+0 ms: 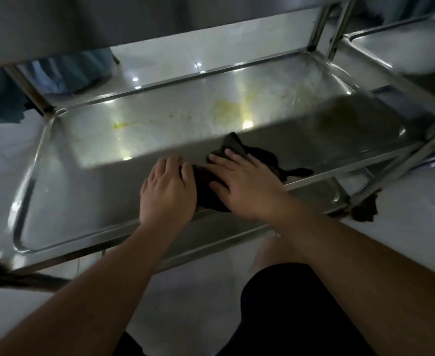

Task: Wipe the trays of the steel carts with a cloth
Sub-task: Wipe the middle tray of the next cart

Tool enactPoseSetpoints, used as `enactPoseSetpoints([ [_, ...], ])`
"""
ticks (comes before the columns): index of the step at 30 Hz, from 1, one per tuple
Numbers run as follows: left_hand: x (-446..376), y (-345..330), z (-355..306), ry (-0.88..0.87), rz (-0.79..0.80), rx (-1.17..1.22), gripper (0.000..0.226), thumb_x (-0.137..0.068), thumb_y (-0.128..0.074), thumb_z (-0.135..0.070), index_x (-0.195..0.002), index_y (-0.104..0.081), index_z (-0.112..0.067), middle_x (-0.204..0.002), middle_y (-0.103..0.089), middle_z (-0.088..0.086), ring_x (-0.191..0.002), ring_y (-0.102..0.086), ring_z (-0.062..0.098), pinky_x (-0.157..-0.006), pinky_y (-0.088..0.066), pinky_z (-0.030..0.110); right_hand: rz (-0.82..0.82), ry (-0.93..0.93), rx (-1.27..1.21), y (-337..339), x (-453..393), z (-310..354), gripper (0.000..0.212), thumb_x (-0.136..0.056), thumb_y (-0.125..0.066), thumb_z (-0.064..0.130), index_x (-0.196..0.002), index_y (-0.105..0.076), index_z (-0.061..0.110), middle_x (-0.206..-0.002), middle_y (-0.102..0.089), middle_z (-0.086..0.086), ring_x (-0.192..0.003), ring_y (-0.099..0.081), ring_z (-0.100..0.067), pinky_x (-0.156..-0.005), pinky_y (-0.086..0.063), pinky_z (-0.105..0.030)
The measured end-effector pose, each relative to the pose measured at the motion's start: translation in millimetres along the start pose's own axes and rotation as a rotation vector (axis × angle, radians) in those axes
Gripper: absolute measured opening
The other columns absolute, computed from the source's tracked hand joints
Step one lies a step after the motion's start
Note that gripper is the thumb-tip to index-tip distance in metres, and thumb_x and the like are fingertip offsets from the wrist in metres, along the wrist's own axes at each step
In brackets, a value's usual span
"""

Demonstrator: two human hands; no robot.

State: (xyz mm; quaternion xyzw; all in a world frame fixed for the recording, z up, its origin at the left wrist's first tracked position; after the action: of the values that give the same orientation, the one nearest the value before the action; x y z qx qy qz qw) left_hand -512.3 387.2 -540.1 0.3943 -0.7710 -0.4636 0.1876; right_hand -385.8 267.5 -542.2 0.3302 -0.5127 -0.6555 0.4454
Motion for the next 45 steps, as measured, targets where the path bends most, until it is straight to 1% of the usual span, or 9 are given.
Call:
enactPoseSetpoints([
  [9, -4.3, -9.2, 4.7, -0.039, 0.072, -0.186, 0.061, -0.111, -0.021, -0.051, -0.165, -0.029, -0.026, -0.175, -0.020, -0.005, -0.162, -0.010, 0.012, -0.131, -0.007, 0.037, 0.042, -0.235, 0.000, 58.0, 30.1, -199.4, 0.058, -0.105, -0.030, 0.058, -0.161, -0.026, 0.043, -0.171, -0.017, 0.022, -0.159, -0.008, -0.008, -0.129, -0.013, -0.047],
  [14, -2.0, -8.2, 6.6, -0.046, 0.076, -0.226, 0.062, -0.110, -0.025, -0.053, -0.166, -0.027, -0.026, -0.176, -0.017, -0.005, -0.162, -0.008, 0.012, -0.132, -0.007, 0.039, -0.034, -0.525, 0.037, 90.8, 49.9, -326.9, 0.058, -0.109, -0.031, 0.050, -0.162, -0.031, 0.029, -0.173, -0.020, 0.002, -0.160, -0.013, -0.027, -0.129, -0.012, -0.053],
  [19, -1.3, -10.3, 3.2, -0.039, 0.076, -0.254, 0.064, -0.110, -0.025, -0.054, -0.166, -0.026, -0.024, -0.176, -0.016, -0.004, -0.162, -0.008, 0.013, -0.131, -0.006, 0.039, -0.070, -0.859, -0.010, 83.0, 26.7, -322.4, 0.062, -0.107, -0.021, 0.050, -0.164, -0.021, 0.027, -0.175, -0.005, 0.005, -0.161, 0.000, -0.031, -0.126, -0.008, -0.063],
  [23, 0.3, -11.7, 2.0, -0.042, 0.061, -0.251, 0.065, -0.110, -0.024, -0.055, -0.166, -0.027, -0.023, -0.176, -0.016, -0.004, -0.162, -0.008, 0.013, -0.130, -0.003, 0.036, -0.082, -0.623, -0.021, 59.7, -9.9, -213.6, 0.057, -0.105, -0.023, 0.044, -0.155, -0.036, 0.021, -0.171, -0.022, 0.000, -0.159, -0.013, -0.031, -0.124, -0.016, -0.061],
  [28, -0.5, -10.6, 0.5, -0.072, 0.056, -0.248, 0.062, -0.110, -0.026, -0.048, -0.167, -0.025, -0.024, -0.175, -0.020, -0.003, -0.162, -0.011, 0.013, -0.130, -0.006, 0.035, 0.068, 0.055, -0.025, 9.4, -52.7, -31.9, 0.061, -0.105, -0.024, 0.051, -0.164, -0.026, 0.035, -0.173, -0.016, 0.015, -0.161, -0.007, -0.015, -0.128, -0.007, -0.049],
  [32, 0.1, -8.0, 0.4, -0.074, 0.059, -0.243, 0.061, -0.109, -0.028, -0.047, -0.166, -0.026, -0.026, -0.175, -0.021, -0.005, -0.161, -0.010, 0.011, -0.129, -0.005, 0.033, 0.097, 0.159, -0.049, 17.0, -67.9, -44.4, 0.056, -0.108, -0.030, 0.052, -0.163, -0.026, 0.041, -0.172, -0.016, 0.020, -0.159, -0.007, -0.007, -0.128, -0.004, -0.043],
  [38, 1.0, -8.2, 3.7, -0.064, 0.047, -0.249, 0.063, -0.109, -0.028, -0.053, -0.167, -0.027, -0.025, -0.175, -0.019, -0.006, -0.161, -0.008, 0.008, -0.130, -0.003, 0.032, -0.142, -0.394, -0.022, 86.1, -52.2, -257.5, 0.052, -0.105, -0.043, 0.043, -0.154, -0.045, 0.023, -0.157, -0.045, -0.016, -0.142, -0.045, -0.038, -0.118, -0.036, -0.051],
  [41, 0.8, -9.0, 2.3, -0.063, 0.039, -0.245, 0.069, -0.106, -0.023, -0.057, -0.166, -0.029, -0.025, -0.174, -0.021, -0.006, -0.161, -0.010, 0.009, -0.130, -0.005, 0.033, -0.181, -0.692, 0.020, 102.7, -20.2, -334.0, 0.059, -0.101, -0.030, 0.053, -0.149, -0.043, 0.022, -0.155, -0.042, -0.021, -0.144, -0.039, -0.043, -0.116, -0.033, -0.061],
  [45, 1.0, -10.3, 2.1, -0.053, 0.039, -0.251, 0.074, -0.101, -0.019, -0.061, -0.166, -0.027, -0.026, -0.175, -0.019, -0.008, -0.161, -0.009, 0.009, -0.130, -0.005, 0.034, -0.188, -0.828, -0.023, 94.5, -36.5, -321.6, 0.060, -0.103, -0.027, 0.047, -0.154, -0.037, 0.017, -0.165, -0.030, -0.011, -0.156, -0.019, -0.036, -0.122, -0.021, -0.065],
])
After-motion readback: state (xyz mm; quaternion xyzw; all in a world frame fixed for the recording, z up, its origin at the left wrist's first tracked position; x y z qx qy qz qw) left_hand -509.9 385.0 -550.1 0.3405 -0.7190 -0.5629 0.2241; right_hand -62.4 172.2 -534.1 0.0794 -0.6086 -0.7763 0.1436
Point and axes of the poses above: each hand's wrist, its own x-axis away from the middle knuckle, its own y-axis out of the back of the hand, z = x × y, the point moved 5 cm from there along -x, towards the middle knuckle
